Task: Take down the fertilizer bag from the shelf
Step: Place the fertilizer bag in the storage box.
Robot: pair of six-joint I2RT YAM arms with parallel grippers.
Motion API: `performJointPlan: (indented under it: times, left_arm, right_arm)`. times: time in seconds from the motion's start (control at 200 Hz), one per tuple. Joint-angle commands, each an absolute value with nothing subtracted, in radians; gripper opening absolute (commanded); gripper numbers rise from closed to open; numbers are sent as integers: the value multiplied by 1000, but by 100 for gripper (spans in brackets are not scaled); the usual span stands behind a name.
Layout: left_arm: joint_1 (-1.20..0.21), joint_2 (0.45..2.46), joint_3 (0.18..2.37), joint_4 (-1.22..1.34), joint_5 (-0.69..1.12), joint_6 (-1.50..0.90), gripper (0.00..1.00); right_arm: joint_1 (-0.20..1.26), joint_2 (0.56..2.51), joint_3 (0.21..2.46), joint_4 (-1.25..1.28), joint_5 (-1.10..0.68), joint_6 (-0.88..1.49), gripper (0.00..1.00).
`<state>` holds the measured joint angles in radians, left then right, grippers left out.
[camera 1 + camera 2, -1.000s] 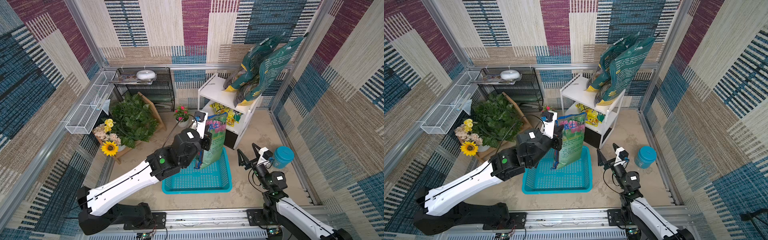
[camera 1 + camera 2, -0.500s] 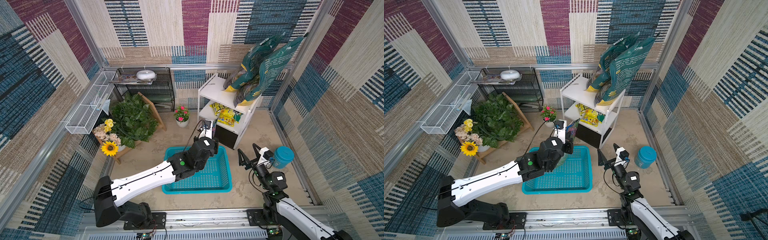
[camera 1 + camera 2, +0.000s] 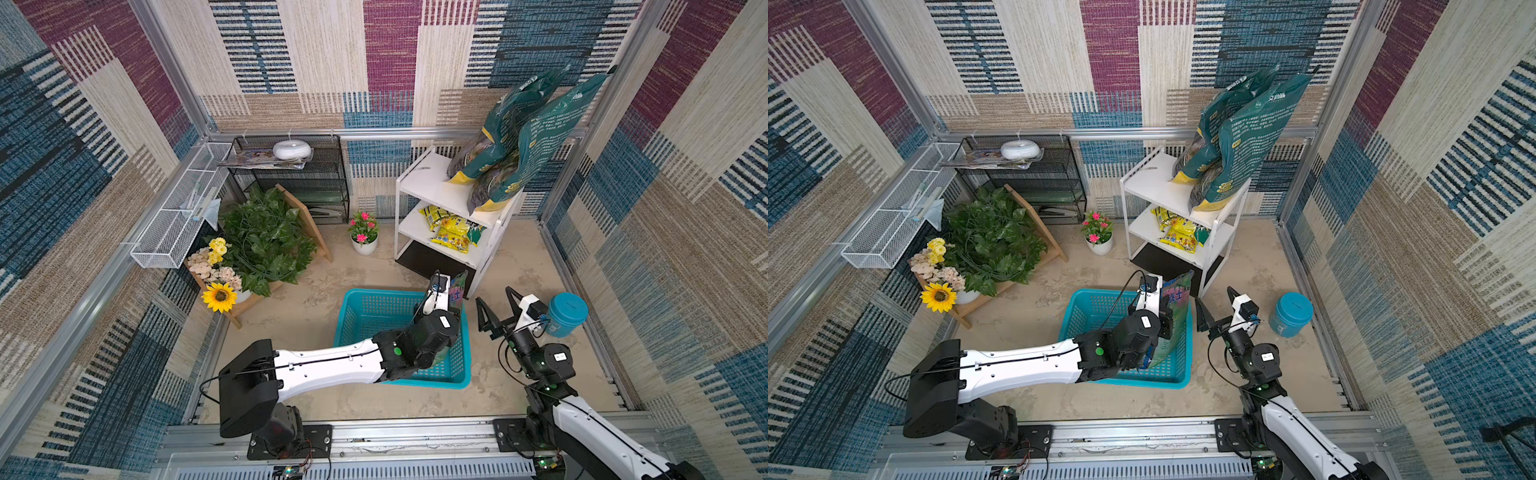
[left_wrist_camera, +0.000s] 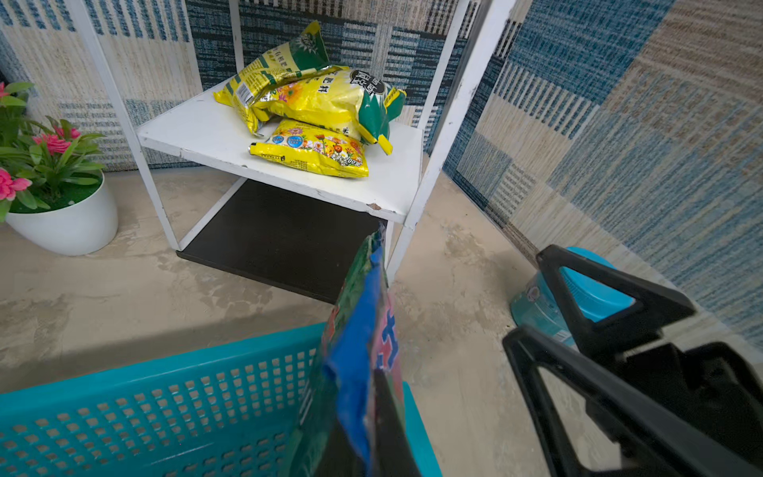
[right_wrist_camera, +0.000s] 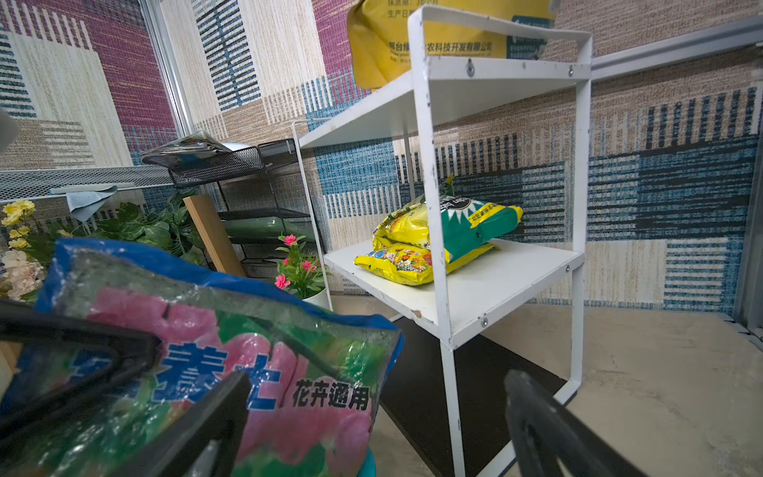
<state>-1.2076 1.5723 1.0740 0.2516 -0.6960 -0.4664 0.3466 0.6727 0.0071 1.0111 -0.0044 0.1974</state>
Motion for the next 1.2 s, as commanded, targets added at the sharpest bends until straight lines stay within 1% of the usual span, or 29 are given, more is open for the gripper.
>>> performJointPlan:
  times: [0.0, 0.215, 0.331, 0.471, 0.636, 0.751, 0.851, 0.952, 1.087, 1.197]
  left_arm:
    - [-1230, 1590, 1030, 488, -763, -490, 0]
    - [-1287, 1630, 931, 772, -813, -441, 0]
    - [-1311, 1660, 924, 939, -833, -320, 0]
    - [-1307, 1677, 997, 945, -911, -178, 0]
    - [-1274, 1717, 1039, 990, -902, -89, 0]
    - [-1243, 1737, 1052, 985, -871, -93, 0]
    - [-1238, 1761, 1017, 1074, -843, -93, 0]
    - [-1240, 1786, 959, 1131, -817, -190, 0]
    - [-1275, 1846, 927, 1169, -888, -295, 0]
    - [-1316, 1903, 941, 1216, -936, -294, 0]
  right_arm:
    - [348, 662, -113, 1014, 5, 203, 99]
    - [348, 638, -123, 1011, 9, 205, 99]
    - [348, 635, -123, 1010, 8, 204, 100]
    - [347, 633, -123, 1008, 8, 206, 100]
    - [348, 630, -124, 1006, 8, 205, 99]
    - [348, 630, -124, 1006, 8, 204, 99]
    - [348, 630, -124, 1006, 8, 204, 99]
    - [348, 630, -124, 1006, 8, 204, 99]
    - [348, 629, -124, 1006, 6, 204, 99]
    - [348, 629, -124, 1005, 5, 205, 99]
